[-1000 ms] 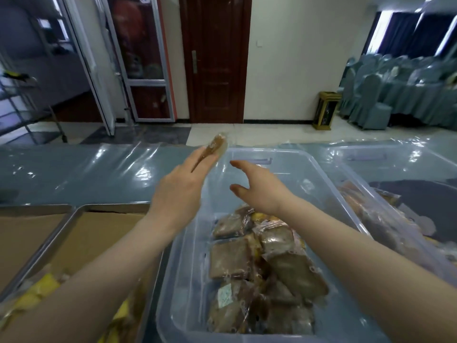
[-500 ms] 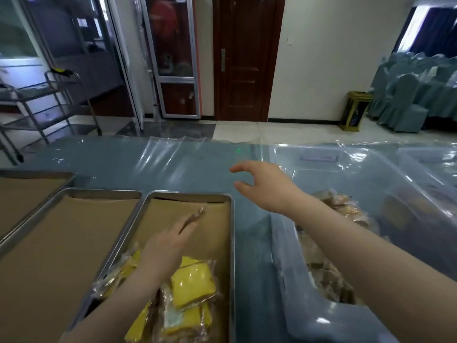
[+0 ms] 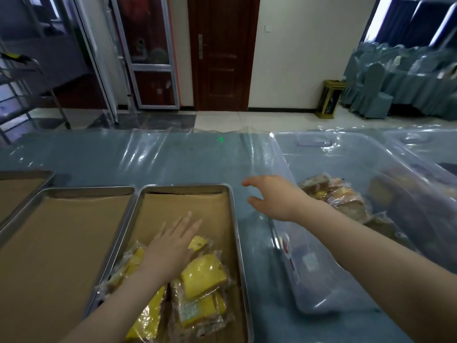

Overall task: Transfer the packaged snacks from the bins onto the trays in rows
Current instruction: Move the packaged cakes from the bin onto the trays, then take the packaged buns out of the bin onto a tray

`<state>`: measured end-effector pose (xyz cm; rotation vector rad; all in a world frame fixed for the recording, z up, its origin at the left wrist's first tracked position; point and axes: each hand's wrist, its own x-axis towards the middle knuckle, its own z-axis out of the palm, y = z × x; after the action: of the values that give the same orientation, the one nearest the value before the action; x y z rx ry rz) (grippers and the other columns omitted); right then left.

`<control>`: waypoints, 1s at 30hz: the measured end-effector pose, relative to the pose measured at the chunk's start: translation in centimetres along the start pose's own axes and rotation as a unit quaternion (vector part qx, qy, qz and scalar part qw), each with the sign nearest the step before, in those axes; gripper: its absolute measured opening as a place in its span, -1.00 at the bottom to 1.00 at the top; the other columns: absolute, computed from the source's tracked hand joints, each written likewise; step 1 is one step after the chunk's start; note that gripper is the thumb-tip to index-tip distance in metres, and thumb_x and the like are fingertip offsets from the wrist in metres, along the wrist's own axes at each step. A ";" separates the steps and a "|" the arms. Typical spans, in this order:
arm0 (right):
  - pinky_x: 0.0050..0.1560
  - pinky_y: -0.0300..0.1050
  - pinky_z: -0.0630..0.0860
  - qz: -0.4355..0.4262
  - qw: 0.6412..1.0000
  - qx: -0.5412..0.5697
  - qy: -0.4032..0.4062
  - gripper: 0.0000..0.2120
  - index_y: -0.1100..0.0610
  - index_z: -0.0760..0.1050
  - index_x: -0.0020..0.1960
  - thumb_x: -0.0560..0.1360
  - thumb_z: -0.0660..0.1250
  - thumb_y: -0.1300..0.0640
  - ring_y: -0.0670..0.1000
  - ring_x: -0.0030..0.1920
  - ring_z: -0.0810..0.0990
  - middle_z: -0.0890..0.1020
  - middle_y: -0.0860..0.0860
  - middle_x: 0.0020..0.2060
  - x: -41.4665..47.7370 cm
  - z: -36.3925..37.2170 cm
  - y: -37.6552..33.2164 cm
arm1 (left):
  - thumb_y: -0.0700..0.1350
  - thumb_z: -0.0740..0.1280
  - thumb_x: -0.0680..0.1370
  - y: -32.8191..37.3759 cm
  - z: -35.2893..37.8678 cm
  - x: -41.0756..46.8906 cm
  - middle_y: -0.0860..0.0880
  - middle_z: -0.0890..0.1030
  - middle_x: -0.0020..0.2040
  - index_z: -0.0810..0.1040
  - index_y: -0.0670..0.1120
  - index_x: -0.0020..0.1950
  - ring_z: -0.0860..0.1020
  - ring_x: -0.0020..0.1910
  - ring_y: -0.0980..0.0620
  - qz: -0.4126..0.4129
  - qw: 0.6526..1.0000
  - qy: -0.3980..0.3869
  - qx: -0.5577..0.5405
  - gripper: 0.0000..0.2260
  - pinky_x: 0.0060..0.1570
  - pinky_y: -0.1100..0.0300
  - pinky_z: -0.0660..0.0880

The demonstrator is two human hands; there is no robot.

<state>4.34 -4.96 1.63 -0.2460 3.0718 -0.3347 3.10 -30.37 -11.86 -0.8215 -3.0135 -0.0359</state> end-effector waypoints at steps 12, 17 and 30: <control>0.25 -0.07 0.37 0.028 0.993 0.035 0.108 -0.58 -0.06 0.37 0.39 0.54 0.29 0.03 0.03 0.22 0.48 0.28 -0.10 0.45 -5.9 -3.2 11.2 | 0.03 0.14 0.60 8.9 -8.4 3.4 0.04 -0.04 0.54 -0.09 -0.02 0.53 -0.06 0.51 0.08 0.052 0.986 0.151 -0.055 -0.41 0.44 0.15 -0.16; 0.24 -0.20 0.26 0.050 0.995 0.024 0.083 -0.61 0.00 0.41 0.36 0.54 0.30 0.05 0.00 0.35 0.38 0.37 -0.04 0.40 -7.8 -4.2 18.6 | 0.00 0.15 0.60 13.2 -10.1 5.4 0.07 0.01 0.53 -0.03 -0.01 0.53 -0.04 0.50 0.14 0.040 0.980 0.160 -0.113 -0.44 0.41 0.26 -0.20; 0.20 -0.11 0.36 0.086 0.993 -0.026 -0.076 -0.51 0.05 0.34 0.41 0.54 0.28 -0.06 0.10 0.28 0.46 0.48 0.03 0.33 -5.1 -3.3 30.3 | 0.17 0.17 0.56 23.2 -9.7 12.0 0.09 0.12 0.52 0.12 0.08 0.51 -0.02 0.48 0.18 0.025 0.980 0.057 -0.188 -0.45 0.38 0.26 -0.11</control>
<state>4.53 25.80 -1.60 -0.0081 2.9267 -0.2182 4.66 -4.58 -1.43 -0.8794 -2.9160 -0.6443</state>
